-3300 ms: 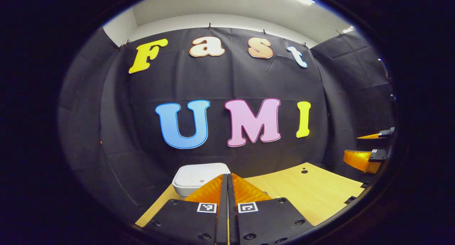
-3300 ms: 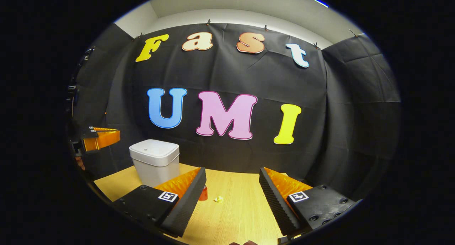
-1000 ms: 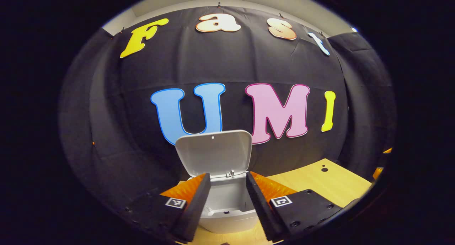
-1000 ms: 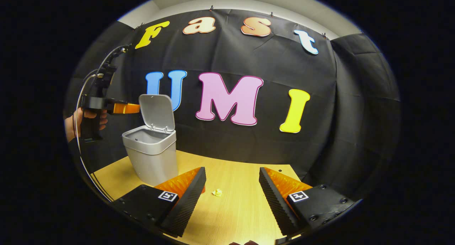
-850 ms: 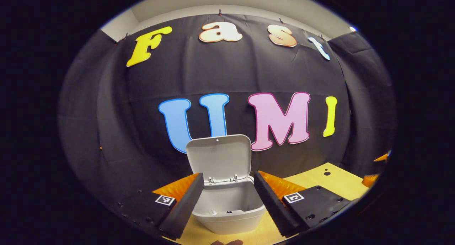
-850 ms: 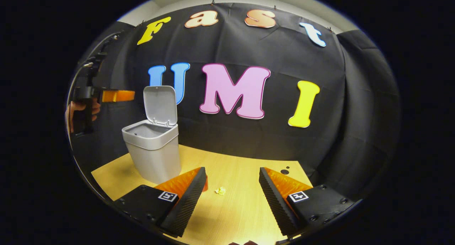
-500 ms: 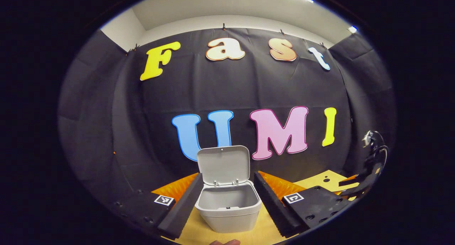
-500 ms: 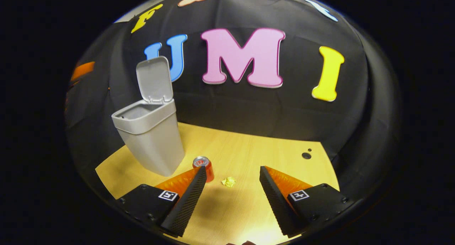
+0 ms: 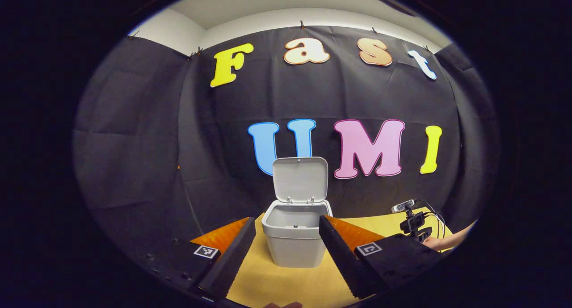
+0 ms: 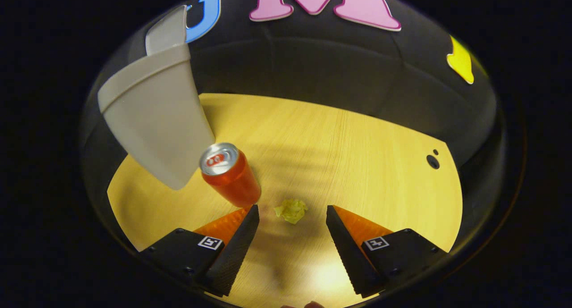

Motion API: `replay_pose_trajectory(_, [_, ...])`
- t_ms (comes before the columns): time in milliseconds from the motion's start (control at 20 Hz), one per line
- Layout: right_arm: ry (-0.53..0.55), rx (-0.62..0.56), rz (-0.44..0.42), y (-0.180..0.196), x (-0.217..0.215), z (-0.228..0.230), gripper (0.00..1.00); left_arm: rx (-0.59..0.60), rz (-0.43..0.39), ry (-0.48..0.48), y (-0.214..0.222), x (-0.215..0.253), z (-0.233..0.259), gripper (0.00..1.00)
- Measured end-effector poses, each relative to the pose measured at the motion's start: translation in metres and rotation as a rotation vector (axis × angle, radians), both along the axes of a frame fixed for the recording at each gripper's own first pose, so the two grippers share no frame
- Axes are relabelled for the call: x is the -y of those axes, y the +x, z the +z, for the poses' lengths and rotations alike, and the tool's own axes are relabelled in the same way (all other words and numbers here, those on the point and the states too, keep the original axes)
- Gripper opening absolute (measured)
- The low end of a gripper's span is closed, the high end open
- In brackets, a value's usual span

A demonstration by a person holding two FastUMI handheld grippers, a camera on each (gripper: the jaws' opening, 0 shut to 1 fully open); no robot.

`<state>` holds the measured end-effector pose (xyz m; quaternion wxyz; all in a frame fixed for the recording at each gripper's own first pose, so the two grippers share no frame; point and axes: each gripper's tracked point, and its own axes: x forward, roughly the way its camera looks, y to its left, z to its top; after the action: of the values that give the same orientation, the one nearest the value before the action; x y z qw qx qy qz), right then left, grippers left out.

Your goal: Press the lid of the desktop garbage bin to open it, pick up the crumpled paper on the desktop and throw it into the bin, then pick up the pop can on the desktop and drop it into the bin, and finally close the garbage bin lid.

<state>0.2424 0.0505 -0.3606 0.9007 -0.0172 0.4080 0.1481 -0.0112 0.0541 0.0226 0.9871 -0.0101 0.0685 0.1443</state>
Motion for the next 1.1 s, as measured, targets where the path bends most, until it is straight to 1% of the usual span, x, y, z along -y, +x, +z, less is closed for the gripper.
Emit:
replay_pose_trajectory(200, [-0.015,-0.07,-0.029,0.012,-0.001,-0.038,0.98,-0.02,0.047,0.021,-0.011,-0.013,0.0,0.96])
replay_pose_trajectory(300, [-0.03,-0.093,-0.032,0.012,-0.004,-0.048,0.98,-0.008,0.047,0.033,-0.012,-0.016,0.003,0.96])
replay_pose_trajectory(350, [-0.017,-0.059,-0.041,0.02,-0.008,-0.047,0.99,-0.008,0.042,0.038,-0.011,-0.017,0.004,0.96])
replay_pose_trajectory(400, [-0.012,-0.072,-0.034,0.02,-0.012,-0.05,0.98,-0.01,0.034,0.041,-0.01,-0.02,0.001,0.96])
replay_pose_trajectory(550, [-0.01,-0.144,-0.048,0.004,-0.01,-0.048,0.34,-0.014,-0.004,0.031,-0.001,-0.027,-0.001,0.96])
replay_pose_trajectory(600, [-0.02,-0.135,-0.052,0.002,-0.006,-0.042,0.35,-0.007,-0.013,0.032,0.003,-0.032,0.002,0.96])
replay_pose_trajectory(700, [-0.014,-0.041,-0.052,0.009,-0.002,-0.007,0.35,0.014,-0.03,0.039,0.01,-0.039,0.006,0.96])
replay_pose_trajectory(750, [0.023,0.03,-0.057,0.015,-0.006,0.021,0.35,0.019,-0.038,0.033,0.012,-0.042,0.005,0.96])
replay_pose_trajectory(800, [0.082,0.114,-0.06,0.023,-0.015,0.056,0.35,0.018,-0.053,0.018,0.015,-0.042,0.001,0.96])
replay_pose_trajectory(850, [0.144,0.18,-0.046,0.026,-0.031,0.095,0.34,0.014,-0.066,0.002,0.018,-0.042,-0.004,0.96])
replay_pose_trajectory(1000, [0.301,0.373,0.055,0.033,-0.082,0.215,0.34,-0.005,-0.095,-0.035,0.023,-0.041,-0.02,0.96])
replay_pose_trajectory(1100, [0.409,0.476,0.134,0.039,-0.128,0.286,0.34,-0.009,-0.111,-0.038,0.026,-0.039,-0.024,0.96])
